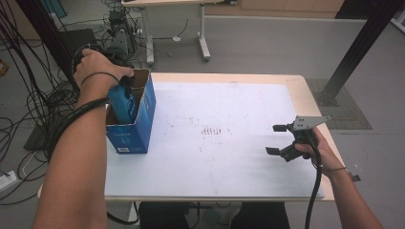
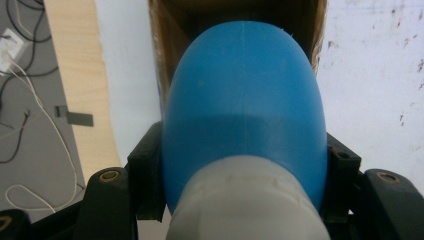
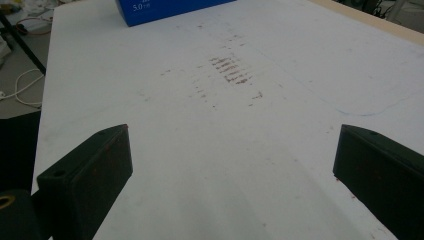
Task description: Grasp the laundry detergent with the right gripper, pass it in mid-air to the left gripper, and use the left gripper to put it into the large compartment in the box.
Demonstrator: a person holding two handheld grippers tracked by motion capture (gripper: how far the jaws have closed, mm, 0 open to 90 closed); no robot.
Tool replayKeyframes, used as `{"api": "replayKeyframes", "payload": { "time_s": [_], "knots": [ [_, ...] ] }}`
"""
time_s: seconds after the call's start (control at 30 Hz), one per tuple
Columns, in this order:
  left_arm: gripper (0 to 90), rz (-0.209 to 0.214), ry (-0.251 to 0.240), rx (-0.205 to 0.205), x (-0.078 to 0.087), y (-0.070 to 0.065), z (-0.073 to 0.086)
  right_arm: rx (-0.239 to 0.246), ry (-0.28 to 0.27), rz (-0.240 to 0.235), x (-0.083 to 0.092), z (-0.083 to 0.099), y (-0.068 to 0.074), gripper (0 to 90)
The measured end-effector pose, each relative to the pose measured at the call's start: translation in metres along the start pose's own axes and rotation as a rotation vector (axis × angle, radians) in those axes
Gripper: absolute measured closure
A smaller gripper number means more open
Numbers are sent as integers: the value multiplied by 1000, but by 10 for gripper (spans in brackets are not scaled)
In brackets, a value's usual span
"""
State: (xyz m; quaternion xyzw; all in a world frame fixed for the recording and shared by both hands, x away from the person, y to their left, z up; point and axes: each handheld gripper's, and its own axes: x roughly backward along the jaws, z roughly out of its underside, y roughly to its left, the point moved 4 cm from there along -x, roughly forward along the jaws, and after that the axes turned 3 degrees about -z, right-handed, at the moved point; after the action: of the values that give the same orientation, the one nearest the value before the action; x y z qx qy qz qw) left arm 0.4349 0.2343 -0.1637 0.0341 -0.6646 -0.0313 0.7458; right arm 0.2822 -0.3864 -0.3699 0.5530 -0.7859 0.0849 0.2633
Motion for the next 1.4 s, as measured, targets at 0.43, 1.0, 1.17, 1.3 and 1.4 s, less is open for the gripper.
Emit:
{"api": "replayKeyframes", "payload": {
  "time_s": [0.43,1.0,1.17,1.3,1.4],
  "knots": [
    [380,0,25,0,-18,-1,-2,-3,-1,-2,-1,1,0,24],
    [380,10,54,-8,-42,-3,-6,-1,0,-2,-3,0,-1,24],
    [380,10,62,-12,-49,-4,-7,-4,5,-3,-4,1,-1,24],
    [380,8,76,-11,-55,-4,-9,-8,7,-4,-4,2,0,24],
    [380,6,80,-12,-59,-5,-9,-11,9,-4,-5,2,-1,24]
  ]
}}
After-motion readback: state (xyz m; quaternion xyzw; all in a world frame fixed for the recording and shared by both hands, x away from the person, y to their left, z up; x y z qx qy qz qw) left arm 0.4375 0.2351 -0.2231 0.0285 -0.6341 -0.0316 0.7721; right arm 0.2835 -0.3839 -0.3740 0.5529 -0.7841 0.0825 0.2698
